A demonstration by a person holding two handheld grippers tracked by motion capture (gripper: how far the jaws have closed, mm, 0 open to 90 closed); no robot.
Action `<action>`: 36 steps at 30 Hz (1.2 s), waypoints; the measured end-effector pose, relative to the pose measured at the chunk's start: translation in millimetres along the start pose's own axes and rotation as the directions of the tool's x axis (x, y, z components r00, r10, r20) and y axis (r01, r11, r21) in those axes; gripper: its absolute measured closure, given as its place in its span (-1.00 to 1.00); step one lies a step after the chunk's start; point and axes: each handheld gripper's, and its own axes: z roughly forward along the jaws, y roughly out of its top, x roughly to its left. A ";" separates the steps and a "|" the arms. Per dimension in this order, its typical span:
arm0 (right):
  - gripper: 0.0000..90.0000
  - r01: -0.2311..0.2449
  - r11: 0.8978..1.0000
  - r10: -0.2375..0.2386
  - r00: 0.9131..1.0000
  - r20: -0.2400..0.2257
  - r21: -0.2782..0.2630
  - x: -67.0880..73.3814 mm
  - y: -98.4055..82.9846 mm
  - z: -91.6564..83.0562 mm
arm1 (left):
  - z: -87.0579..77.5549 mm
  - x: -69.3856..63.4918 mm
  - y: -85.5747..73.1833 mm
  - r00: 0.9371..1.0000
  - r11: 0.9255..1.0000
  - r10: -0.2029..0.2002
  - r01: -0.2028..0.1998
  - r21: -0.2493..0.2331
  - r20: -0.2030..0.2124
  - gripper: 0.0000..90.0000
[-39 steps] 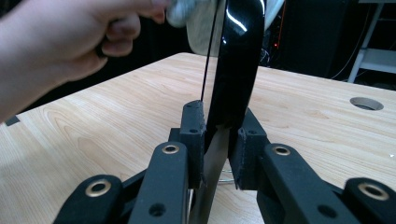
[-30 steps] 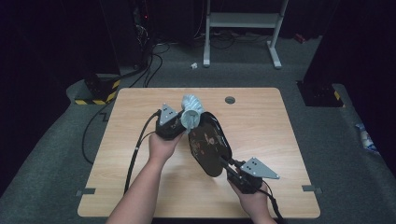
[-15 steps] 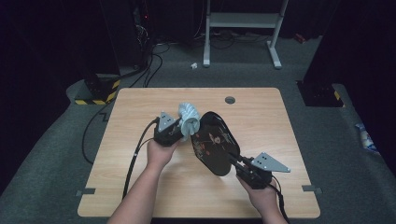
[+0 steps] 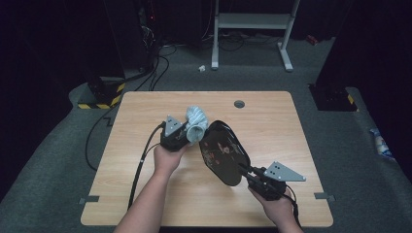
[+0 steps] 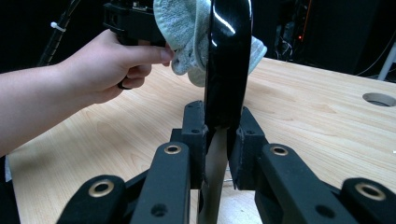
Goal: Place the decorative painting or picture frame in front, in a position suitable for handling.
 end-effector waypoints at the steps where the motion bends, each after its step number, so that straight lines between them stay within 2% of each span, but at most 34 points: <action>1: 0.74 -0.001 1.000 0.001 1.000 -0.004 -0.001 0.2 -0.3 -0.3 | -0.3 0.6 0.9 1.000 1.000 0.005 -0.005 0.000 -0.004 0.55; 3: 0.74 -0.003 1.000 0.003 1.000 -0.013 -0.004 0.8 -0.7 -0.6 | 0.3 1.2 1.8 1.000 1.000 0.009 -0.009 0.006 -0.002 0.55; 6: 0.74 -0.003 1.000 0.003 1.000 -0.013 -0.006 1.9 -1.1 -0.5 | 4.0 -2.3 -1.6 0.999 0.999 0.037 -0.037 0.037 0.011 0.55; 14: 0.73 -0.030 0.999 0.030 1.000 -0.004 -0.017 -1.4 -2.8 -0.7 | 6.1 -6.2 -23.8 0.998 0.994 0.059 -0.061 0.087 0.019 0.57; 16: 0.73 -0.031 0.999 0.031 1.000 -0.003 -0.020 -1.8 -3.0 -0.6 | 5.5 -7.6 -30.0 0.997 0.992 0.076 -0.077 0.102 0.016 0.57; 22: 0.73 -0.032 0.999 0.032 0.999 0.001 -0.023 -1.0 -3.0 -0.2 | 9.7 -11.4 -50.3 0.996 0.985 0.084 -0.087 0.151 0.029 0.57; 27: 0.73 -0.029 0.999 0.029 1.000 0.002 -0.025 -0.4 -3.2 -0.1 | 10.4 -14.9 -59.8 0.995 0.979 0.098 -0.103 0.176 0.034 0.57; 31: 0.73 -0.018 1.000 0.018 1.000 0.008 -0.023 1.8 -3.6 0.8 | 7.0 -14.2 -51.1 0.996 0.986 0.084 -0.085 0.145 0.012 0.57; 33: 0.73 -0.004 1.000 0.004 1.000 0.016 -0.018 3.6 -4.3 2.0 | 4.8 -13.2 -40.1 0.996 0.988 0.088 -0.088 0.131 0.004 0.57; 36: 0.73 -0.007 1.000 0.007 1.000 0.019 -0.016 3.7 -4.2 2.2 | -0.6 -11.3 -20.2 0.996 0.993 0.084 -0.084 0.080 0.004 0.57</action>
